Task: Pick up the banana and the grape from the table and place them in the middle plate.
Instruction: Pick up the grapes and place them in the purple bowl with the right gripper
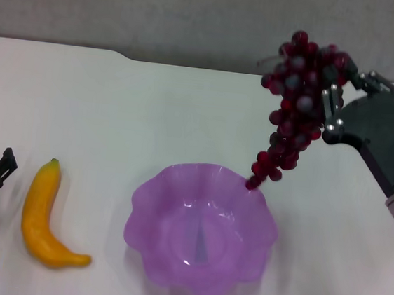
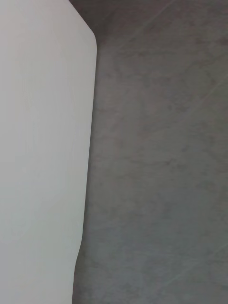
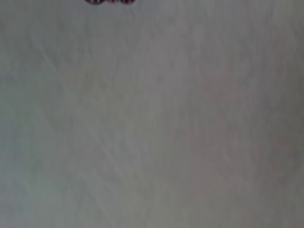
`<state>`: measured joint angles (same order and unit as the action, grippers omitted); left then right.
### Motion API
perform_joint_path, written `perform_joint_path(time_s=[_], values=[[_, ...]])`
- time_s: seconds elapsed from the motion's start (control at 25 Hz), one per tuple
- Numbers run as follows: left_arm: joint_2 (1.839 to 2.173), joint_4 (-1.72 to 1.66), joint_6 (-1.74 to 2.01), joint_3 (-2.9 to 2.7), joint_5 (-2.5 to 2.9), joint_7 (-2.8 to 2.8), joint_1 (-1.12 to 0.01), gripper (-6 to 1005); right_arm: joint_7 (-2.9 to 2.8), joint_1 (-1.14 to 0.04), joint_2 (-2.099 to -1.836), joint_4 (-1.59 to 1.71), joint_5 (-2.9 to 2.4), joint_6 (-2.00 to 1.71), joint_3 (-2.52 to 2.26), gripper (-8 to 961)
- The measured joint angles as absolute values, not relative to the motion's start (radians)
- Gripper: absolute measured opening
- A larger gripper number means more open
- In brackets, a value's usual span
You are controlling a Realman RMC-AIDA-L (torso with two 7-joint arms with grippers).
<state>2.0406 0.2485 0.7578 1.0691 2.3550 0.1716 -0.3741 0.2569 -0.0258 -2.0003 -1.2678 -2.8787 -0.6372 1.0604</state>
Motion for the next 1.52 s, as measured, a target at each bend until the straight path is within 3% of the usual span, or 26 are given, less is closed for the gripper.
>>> perform_joint_path(time_s=[0.32,0.68,1.16,1.52], values=[[2.04,0.252,0.747,1.069,2.36,0.169,-0.38,890,0.259,-0.043,-1.998,-1.323,-2.893,-0.616,1.016,206],[2.04,0.254,0.745,1.069,2.361,0.172,-0.38,891,0.253,-0.142,-2.001,-1.219,-2.892,-0.562,0.915,202],[2.042,0.248,0.745,1.069,2.355,0.176,-0.382,890,0.172,-0.143,-2.004,-1.129,-2.879,-0.545,0.906,200],[2.042,0.25,0.746,1.071,2.355,0.176,-0.382,890,0.035,-0.252,-2.001,-1.037,-2.828,-0.355,0.921,200]])
